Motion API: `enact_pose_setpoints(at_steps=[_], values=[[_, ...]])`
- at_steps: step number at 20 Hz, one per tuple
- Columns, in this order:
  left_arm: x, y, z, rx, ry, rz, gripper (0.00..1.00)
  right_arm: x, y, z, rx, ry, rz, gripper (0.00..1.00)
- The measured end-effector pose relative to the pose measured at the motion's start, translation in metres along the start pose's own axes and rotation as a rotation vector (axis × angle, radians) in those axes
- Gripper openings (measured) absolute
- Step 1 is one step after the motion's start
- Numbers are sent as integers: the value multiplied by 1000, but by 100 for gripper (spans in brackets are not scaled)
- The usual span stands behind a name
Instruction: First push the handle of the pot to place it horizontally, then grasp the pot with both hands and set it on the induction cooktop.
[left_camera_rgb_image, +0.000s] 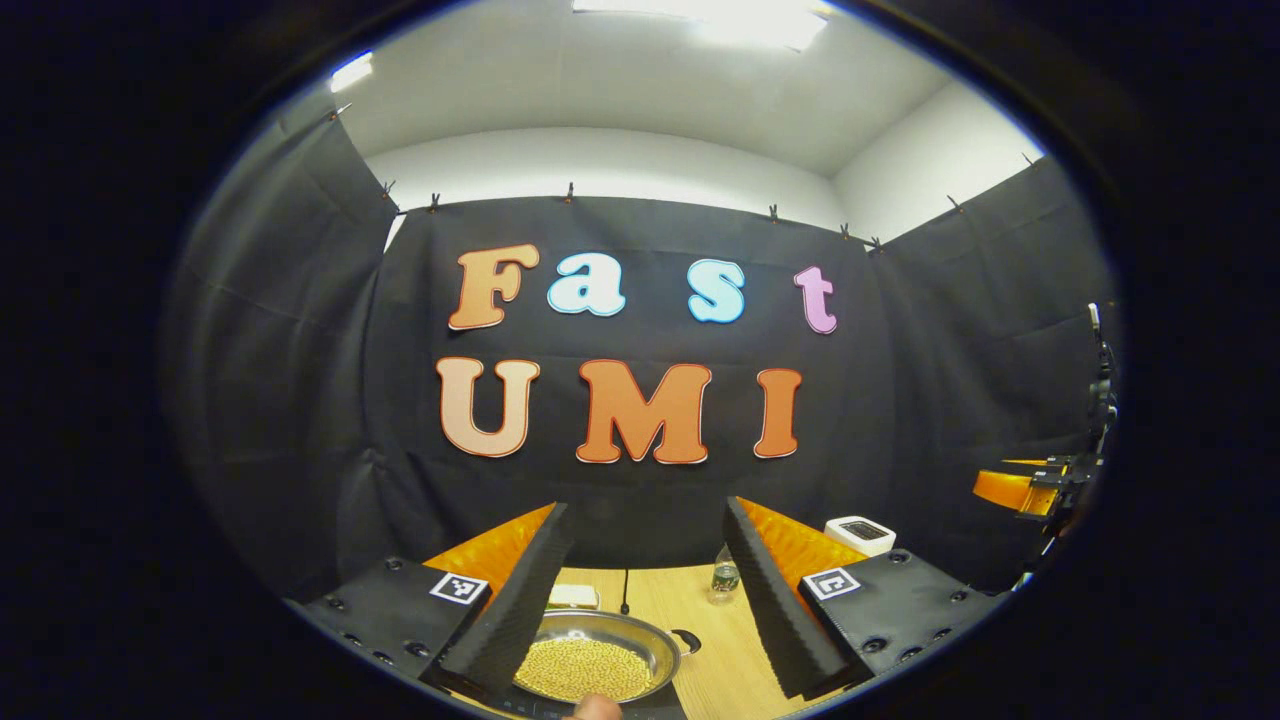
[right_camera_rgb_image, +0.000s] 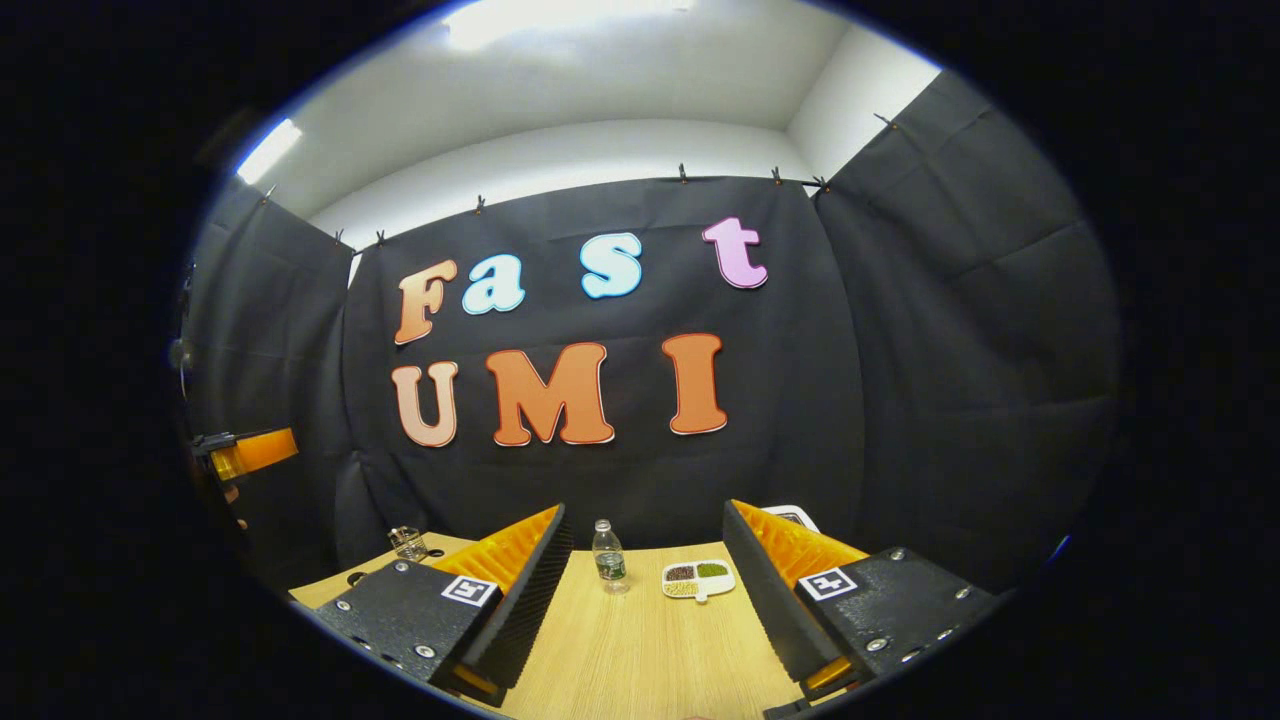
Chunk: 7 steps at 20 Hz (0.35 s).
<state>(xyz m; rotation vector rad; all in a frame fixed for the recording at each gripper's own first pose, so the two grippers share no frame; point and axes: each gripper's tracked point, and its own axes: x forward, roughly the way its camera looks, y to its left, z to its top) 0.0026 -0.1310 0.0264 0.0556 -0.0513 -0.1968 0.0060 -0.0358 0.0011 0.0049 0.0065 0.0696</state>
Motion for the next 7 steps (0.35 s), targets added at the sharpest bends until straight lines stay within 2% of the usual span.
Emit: enact_pose_setpoints(at_steps=[2, 5, 7], values=[[0, 1, -3, -2, 6, 9, 99, -1, 0, -3, 4, 10, 10, 94], [-2, 1, -5, -8, 15, 25, 96, 0, -4, -4, 5, 13, -3, 94], [-1, 3, -6, -12, 20, 34, 99, -1, -3, -4, 6, 10, -5, 94]])
